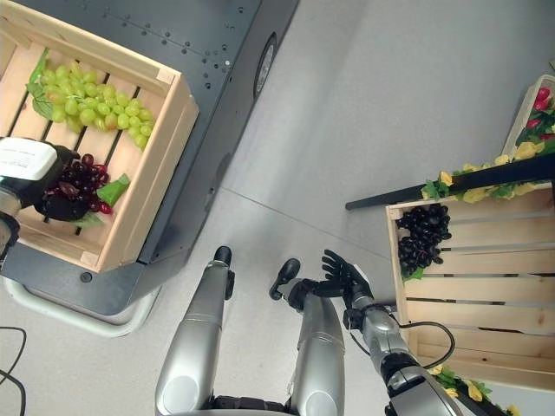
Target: Pick up the fruits from the basket on one side to the basket on the other side
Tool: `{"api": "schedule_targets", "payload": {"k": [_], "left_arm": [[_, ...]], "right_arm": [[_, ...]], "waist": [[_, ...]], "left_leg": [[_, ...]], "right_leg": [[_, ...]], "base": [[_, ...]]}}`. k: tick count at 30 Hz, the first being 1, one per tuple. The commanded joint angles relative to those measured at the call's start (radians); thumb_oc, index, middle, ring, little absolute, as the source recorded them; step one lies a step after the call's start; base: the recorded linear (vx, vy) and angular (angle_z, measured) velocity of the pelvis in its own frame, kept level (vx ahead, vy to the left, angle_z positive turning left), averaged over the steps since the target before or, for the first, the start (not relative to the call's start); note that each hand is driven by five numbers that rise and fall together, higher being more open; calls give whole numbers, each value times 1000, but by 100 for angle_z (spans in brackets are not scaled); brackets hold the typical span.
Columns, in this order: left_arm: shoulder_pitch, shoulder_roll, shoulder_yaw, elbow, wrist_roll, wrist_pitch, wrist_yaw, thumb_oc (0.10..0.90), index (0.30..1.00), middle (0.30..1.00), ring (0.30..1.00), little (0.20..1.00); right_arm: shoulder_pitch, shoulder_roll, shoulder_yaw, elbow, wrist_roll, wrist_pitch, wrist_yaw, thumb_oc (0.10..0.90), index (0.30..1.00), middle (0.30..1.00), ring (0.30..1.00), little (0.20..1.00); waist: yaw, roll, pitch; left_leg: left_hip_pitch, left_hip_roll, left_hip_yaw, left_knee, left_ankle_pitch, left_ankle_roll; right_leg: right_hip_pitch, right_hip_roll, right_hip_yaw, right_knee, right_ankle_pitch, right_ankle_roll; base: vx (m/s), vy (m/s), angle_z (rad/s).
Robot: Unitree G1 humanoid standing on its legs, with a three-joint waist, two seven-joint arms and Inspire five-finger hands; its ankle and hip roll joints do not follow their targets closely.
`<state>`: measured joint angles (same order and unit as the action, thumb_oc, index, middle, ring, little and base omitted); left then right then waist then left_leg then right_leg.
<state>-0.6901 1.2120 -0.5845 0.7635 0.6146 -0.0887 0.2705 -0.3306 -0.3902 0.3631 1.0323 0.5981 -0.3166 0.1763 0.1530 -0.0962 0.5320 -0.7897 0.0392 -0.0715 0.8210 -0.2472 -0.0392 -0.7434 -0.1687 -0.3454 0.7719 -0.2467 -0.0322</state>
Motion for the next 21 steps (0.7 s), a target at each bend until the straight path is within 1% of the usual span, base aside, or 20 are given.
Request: {"api": "schedule_targets", "payload": {"k": [1,4,7,9,10,13,14,15,17,21], "left_arm": [[-35,98,39,21,8,95,4,800,900,900,900,900],[-31,80,33,20,11,63,-15,800,900,900,900,900],[-31,64,23,14,8,10,-51,800,900,900,900,900],[-30,58,22,11,2,-2,-65,800,900,900,900,900],[-22,50,21,3,-15,-38,-102,800,900,900,900,900],[-8,42,16,3,-20,-20,-144,800,900,900,900,900],[-9,42,14,5,-20,-18,-151,676,714,714,714,714],[-9,41,10,7,-23,-16,-160,400,300,300,300,300],[-5,43,10,9,-43,-18,-164,400,300,300,300,300],[-16,49,15,18,-61,-70,-117,400,300,300,300,300]], "right_arm": [[62,-65,-19,-14,58,-74,36,800,900,900,900,900],[60,-60,-14,-19,67,-75,31,800,900,900,900,900],[58,-58,-19,-24,67,-79,25,800,900,900,900,900],[57,-58,-18,-26,66,-81,20,800,900,900,900,900],[58,-61,-23,-35,59,-83,12,800,900,900,900,900],[61,-69,-29,-46,55,-91,6,800,900,900,900,900],[61,-70,-30,-47,55,-92,7,800,900,900,900,900],[62,-71,-32,-50,57,-96,7,800,900,900,900,900],[67,-74,-33,-60,56,-100,4,800,900,900,900,900],[68,-78,-40,-59,66,-98,4,800,900,900,900,900]], "waist": [[16,10,-12],[18,8,-12],[15,8,-12],[14,8,-12],[12,9,-12],[7,14,-12],[7,14,-12],[5,14,-12],[2,15,-12],[1,17,-12]], "left_leg": [[45,-56,86,-168,57,104],[41,-58,83,-176,61,104],[36,-57,82,-181,61,104],[35,-57,83,-183,62,104],[37,-59,84,-194,67,102],[36,-61,83,-201,69,101],[36,-61,83,-202,69,101],[37,-60,83,-204,70,101],[39,-59,85,-207,71,102],[57,-59,90,-209,66,102]], "right_leg": [[101,43,-3,3,-22,-5],[95,43,-4,-3,-17,-2],[88,42,-4,-5,-14,1],[86,42,-4,-6,-14,1],[85,44,-3,-15,-10,2],[79,44,-1,-20,-8,4],[79,44,0,-20,-7,4],[79,44,0,-23,-6,4],[82,44,1,-28,-5,4],[95,43,2,-34,-6,5]], "base": [[0,0,0],[1,-4,3],[-9,4,7],[0,0,0],[0,0,0],[0,0,0],[0,0,0],[0,0,0],[0,0,0],[0,0,0]]}}
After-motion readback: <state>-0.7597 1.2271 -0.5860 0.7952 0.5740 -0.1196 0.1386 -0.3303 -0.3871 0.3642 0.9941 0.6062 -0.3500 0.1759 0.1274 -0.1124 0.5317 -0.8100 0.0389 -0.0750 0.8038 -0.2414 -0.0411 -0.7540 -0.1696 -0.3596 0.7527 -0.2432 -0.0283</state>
